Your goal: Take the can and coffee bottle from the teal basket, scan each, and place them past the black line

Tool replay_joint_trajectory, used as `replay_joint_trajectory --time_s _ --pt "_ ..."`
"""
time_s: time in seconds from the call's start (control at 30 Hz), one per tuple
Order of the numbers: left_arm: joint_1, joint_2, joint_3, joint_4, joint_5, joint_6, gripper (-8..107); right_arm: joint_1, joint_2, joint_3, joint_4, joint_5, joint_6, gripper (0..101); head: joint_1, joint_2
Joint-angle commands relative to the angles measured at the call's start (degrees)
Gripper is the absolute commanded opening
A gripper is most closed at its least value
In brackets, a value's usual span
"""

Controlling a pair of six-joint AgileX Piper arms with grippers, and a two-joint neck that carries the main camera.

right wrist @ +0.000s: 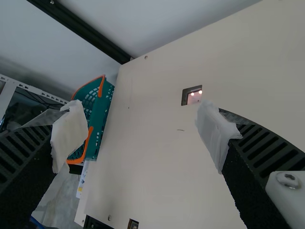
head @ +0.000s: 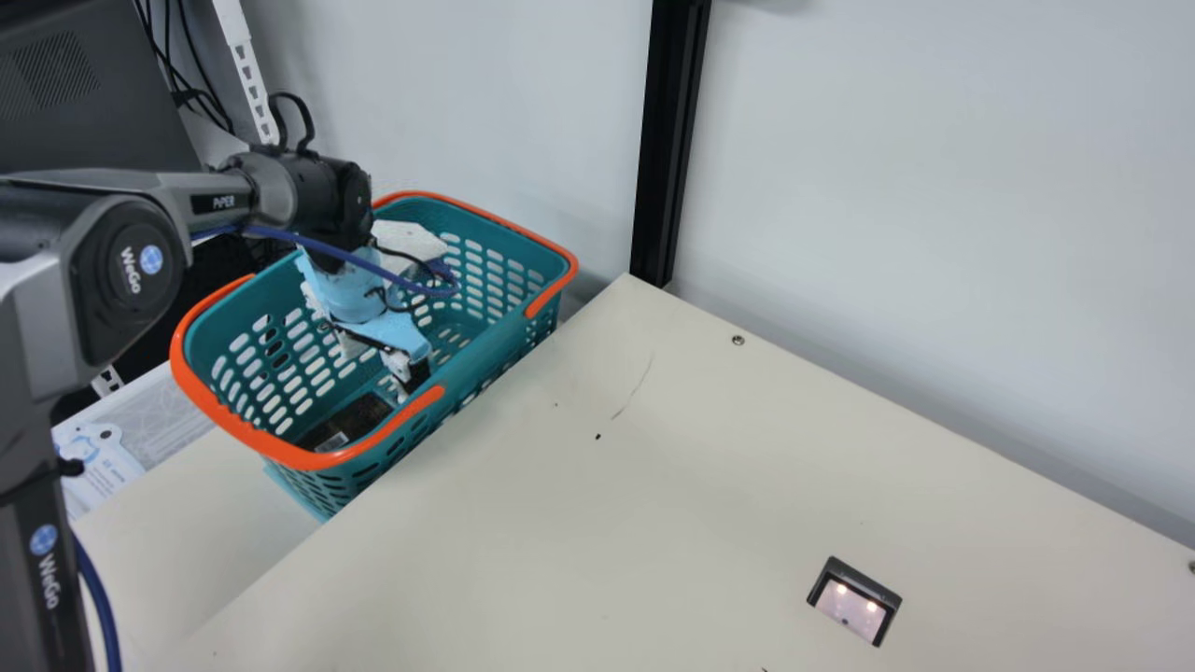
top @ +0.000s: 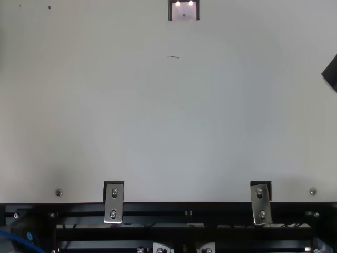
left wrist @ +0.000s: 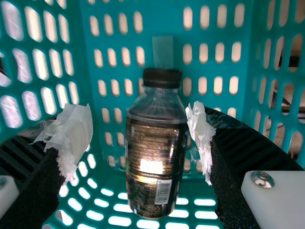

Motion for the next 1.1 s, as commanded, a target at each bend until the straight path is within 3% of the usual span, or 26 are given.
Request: replay_joint_trajectory --time_s 0.0,0.47,0.97,1.0,1.07 --pt "0.2 0.6 0.9 0.4 -0.6 0.0 90 0.0 0.0 0.0 0.0 0.0 0.0 101 -1.5 0.7" --pt "2.1 4.5 4.7 1.5 -3.8 0.0 90 0.0 0.0 0.0 0.0 0.0 0.0 101 -1.5 0.7" --pt "2.4 9.0 2.8 -0.3 -6.7 1.2 90 0.0 0.0 0.0 0.0 0.0 0.0 101 -1.5 0.7" --pt "2.3 9.4 2.6 -0.4 -6.9 1.2 10 0.0 0.0 0.0 0.0 0.0 0.0 101 -1.5 0.7" --pt "2.3 10.0 2.0 -0.8 -7.3 1.4 10 0.0 0.0 0.0 0.0 0.0 0.0 101 -1.5 0.7"
